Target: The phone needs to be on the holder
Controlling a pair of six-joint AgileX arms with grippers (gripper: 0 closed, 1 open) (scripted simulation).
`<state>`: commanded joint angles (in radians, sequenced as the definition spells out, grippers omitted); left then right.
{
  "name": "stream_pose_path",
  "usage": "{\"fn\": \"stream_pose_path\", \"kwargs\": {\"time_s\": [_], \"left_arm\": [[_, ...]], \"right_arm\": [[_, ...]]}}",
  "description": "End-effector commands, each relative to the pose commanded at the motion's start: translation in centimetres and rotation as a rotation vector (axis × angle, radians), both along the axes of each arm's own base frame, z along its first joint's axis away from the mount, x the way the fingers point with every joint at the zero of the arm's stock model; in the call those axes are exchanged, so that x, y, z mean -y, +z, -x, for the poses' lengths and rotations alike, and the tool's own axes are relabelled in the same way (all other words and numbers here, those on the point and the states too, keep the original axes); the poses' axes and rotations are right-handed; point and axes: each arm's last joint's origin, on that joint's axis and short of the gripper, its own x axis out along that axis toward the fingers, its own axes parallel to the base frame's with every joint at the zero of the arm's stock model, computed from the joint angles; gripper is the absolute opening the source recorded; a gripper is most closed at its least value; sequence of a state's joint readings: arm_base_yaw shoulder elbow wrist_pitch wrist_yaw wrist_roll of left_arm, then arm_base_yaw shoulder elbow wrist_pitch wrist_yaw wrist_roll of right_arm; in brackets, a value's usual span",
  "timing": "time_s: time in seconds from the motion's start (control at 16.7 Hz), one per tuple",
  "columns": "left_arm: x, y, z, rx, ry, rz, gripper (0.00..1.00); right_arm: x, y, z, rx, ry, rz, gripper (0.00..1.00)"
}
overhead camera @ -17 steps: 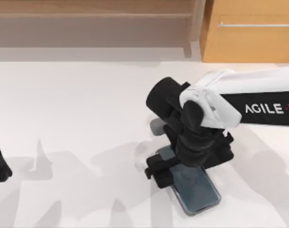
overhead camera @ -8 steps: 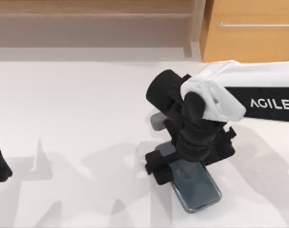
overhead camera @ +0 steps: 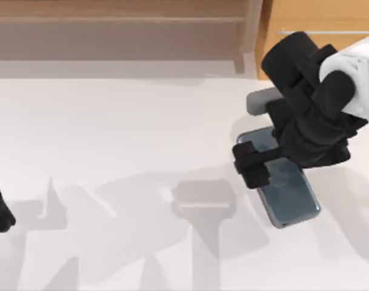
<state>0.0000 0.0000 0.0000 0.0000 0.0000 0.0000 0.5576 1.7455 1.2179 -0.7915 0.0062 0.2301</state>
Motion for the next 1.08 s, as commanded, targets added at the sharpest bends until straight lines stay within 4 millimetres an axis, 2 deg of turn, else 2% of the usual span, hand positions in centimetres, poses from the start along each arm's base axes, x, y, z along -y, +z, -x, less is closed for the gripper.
{"fn": "stream_pose_path", "kwargs": {"time_s": [0.12,0.3,0.48,0.66,0.78,1.08], "left_arm": [[0.0,0.0,0.0,0.000,0.000,0.000,1.00],[0.0,0.0,0.0,0.000,0.000,0.000,1.00],[0.0,0.0,0.0,0.000,0.000,0.000,1.00],[0.0,0.0,0.0,0.000,0.000,0.000,1.00],[0.0,0.0,0.0,0.000,0.000,0.000,1.00],[0.0,0.0,0.0,0.000,0.000,0.000,1.00]], "right_arm": [[4.0,3.0,0.3,0.124,-0.062,-0.049,0.00],[9.4,7.5,2.0,0.345,-0.167,-0.101,0.00],[13.2,9.9,4.2,0.510,-0.248,-0.109,0.00],[16.1,10.6,6.6,0.619,-0.319,-0.087,0.00],[17.6,10.4,8.1,0.664,-0.365,-0.057,0.00],[20.2,9.7,11.5,0.780,-0.489,0.005,0.00]]}}
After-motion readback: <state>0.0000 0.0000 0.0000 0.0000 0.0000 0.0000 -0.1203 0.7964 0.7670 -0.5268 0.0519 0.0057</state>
